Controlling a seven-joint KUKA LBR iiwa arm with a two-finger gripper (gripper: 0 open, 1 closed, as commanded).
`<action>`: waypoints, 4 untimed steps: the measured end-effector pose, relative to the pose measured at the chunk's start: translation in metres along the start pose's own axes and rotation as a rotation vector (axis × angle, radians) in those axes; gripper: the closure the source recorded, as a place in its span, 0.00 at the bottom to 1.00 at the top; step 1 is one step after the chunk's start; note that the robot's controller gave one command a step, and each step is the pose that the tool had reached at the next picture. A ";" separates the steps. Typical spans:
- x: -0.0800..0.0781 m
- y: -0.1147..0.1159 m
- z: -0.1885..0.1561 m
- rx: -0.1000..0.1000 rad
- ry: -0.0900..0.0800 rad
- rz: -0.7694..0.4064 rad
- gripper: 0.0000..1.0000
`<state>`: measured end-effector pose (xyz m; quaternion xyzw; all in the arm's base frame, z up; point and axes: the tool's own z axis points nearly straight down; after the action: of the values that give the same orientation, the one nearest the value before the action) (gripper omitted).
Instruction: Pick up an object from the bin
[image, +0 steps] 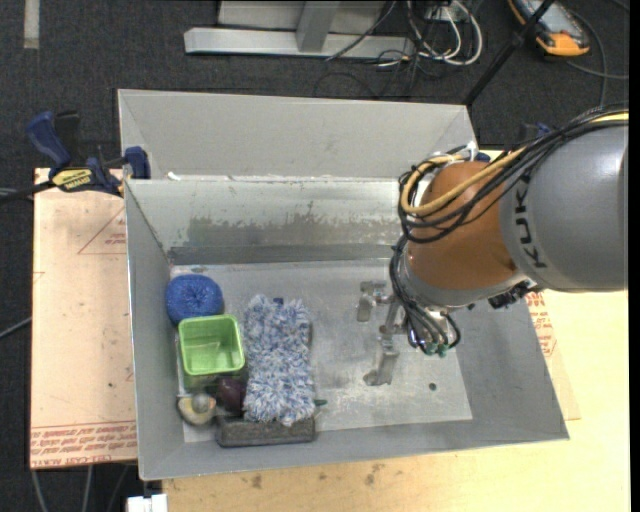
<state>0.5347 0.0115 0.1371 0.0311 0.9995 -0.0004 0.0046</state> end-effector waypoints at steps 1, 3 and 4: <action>0.008 0.015 -0.005 -0.002 0.025 0.021 0.00; 0.001 0.037 -0.041 -0.004 0.003 -0.015 0.00; -0.009 0.056 -0.010 -0.001 0.001 -0.025 0.00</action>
Offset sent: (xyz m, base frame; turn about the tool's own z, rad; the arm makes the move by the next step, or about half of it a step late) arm 0.0142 0.0554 0.0551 -0.0235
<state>0.5473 0.0668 0.1476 0.0189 0.9998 0.0002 0.0043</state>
